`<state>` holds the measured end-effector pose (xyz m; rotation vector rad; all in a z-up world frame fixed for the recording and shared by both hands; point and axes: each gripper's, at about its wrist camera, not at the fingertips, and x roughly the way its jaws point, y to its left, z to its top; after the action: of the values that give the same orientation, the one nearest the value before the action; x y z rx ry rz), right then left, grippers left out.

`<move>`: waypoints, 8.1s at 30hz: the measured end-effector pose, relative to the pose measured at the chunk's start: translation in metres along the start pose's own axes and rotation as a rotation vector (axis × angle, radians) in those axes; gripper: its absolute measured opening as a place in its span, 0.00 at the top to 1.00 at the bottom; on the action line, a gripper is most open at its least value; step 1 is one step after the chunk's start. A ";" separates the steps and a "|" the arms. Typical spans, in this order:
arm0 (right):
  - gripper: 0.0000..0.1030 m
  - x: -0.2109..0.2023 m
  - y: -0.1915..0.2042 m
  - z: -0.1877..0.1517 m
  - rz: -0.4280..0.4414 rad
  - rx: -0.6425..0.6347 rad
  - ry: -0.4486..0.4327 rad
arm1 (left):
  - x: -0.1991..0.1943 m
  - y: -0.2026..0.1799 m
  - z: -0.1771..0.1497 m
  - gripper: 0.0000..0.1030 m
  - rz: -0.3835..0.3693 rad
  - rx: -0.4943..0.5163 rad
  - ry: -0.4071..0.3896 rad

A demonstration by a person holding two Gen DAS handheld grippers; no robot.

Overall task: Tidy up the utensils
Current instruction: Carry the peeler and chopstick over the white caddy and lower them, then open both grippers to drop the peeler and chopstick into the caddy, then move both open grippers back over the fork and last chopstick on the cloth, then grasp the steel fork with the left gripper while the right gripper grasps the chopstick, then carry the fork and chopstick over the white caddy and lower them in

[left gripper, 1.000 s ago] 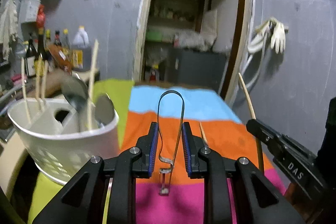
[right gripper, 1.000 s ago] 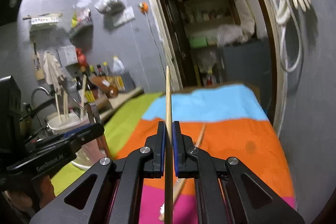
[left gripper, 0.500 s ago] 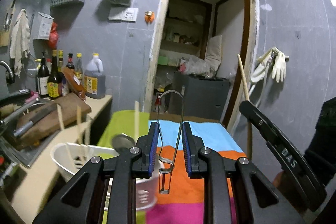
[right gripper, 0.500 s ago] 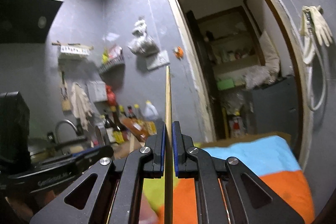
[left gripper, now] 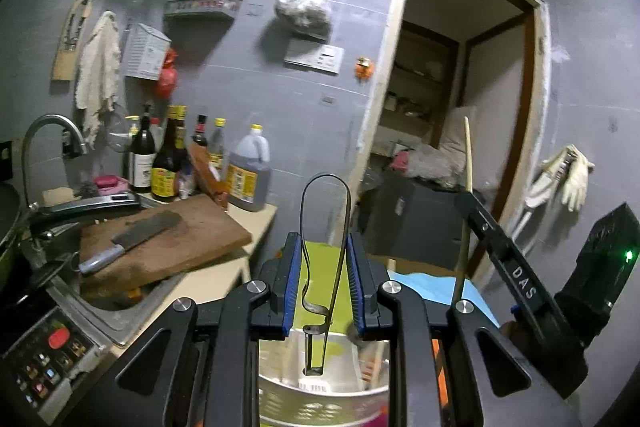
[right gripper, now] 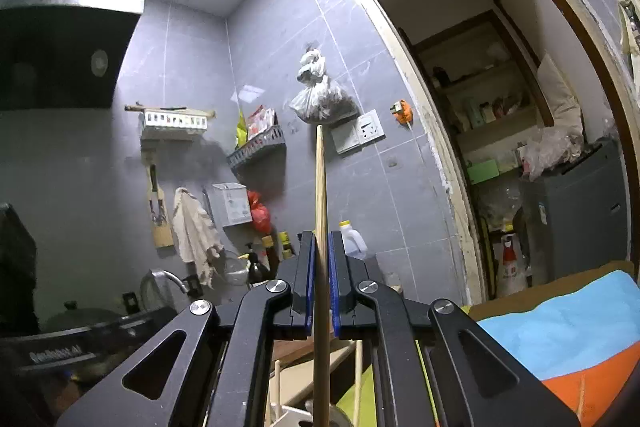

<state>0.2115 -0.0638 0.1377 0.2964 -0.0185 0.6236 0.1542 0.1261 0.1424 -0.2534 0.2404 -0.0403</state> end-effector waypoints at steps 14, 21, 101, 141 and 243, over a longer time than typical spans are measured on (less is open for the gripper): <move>0.95 0.022 -0.008 -0.038 -0.148 -0.029 0.010 | 0.040 0.032 -0.030 0.82 0.060 -0.035 0.075; 0.95 0.025 -0.010 -0.049 -0.165 -0.052 0.045 | 0.048 0.022 -0.040 0.82 0.047 0.002 0.125; 0.04 -0.150 -0.188 -0.068 -0.534 -0.067 0.665 | 0.112 -0.154 -0.190 0.16 -0.166 0.209 0.537; 0.54 -0.083 -0.204 -0.103 -0.433 -0.043 0.967 | 0.128 -0.135 -0.204 0.30 -0.109 0.146 0.669; 0.96 -0.053 -0.034 0.029 -0.095 -0.007 -0.057 | 0.002 -0.065 -0.016 1.00 -0.168 0.188 0.010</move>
<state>0.1901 -0.1283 0.1509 0.3067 -0.0608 0.5208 0.1519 0.0590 0.1430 -0.0853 0.2232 -0.2294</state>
